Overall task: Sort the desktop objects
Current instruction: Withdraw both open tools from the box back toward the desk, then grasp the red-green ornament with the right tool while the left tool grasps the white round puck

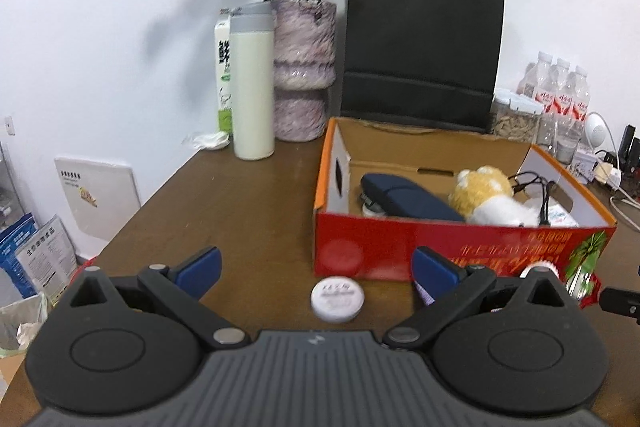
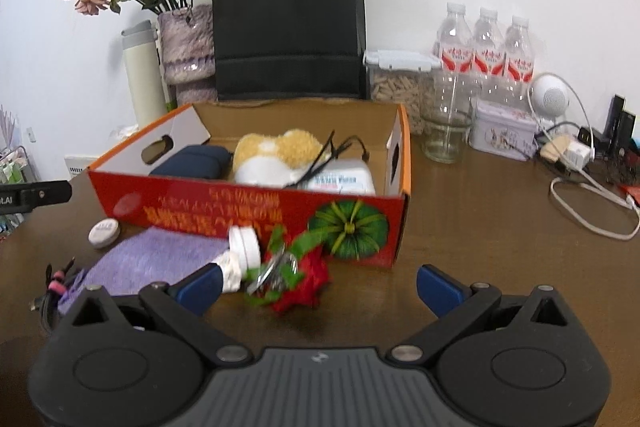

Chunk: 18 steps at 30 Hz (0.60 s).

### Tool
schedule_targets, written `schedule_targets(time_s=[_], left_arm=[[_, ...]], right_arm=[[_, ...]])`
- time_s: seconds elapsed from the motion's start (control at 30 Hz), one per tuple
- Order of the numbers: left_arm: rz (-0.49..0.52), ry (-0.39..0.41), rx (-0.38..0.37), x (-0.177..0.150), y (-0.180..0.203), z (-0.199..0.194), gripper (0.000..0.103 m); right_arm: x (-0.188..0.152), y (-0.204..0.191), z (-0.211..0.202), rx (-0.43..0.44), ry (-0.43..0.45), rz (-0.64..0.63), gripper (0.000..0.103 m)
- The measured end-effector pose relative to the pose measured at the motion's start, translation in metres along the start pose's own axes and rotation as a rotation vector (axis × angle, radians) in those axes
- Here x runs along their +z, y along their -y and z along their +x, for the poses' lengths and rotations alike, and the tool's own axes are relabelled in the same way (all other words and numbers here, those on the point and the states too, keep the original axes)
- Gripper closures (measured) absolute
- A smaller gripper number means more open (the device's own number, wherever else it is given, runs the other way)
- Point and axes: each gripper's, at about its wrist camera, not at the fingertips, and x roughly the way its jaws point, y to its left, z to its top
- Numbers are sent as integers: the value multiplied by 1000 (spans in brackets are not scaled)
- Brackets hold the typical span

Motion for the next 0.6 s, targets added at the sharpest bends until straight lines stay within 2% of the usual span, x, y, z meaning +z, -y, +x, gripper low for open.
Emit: schedule_targets(time_s=[0.27,0.6], left_arm=[[-9,-26,6,-15,-9,3,0],[18,-82,1,-22,-5,27,0]], right_arm=[[-16,-2,5,4,-30,13,0],[-15,3,20,-4,-19,47,0]])
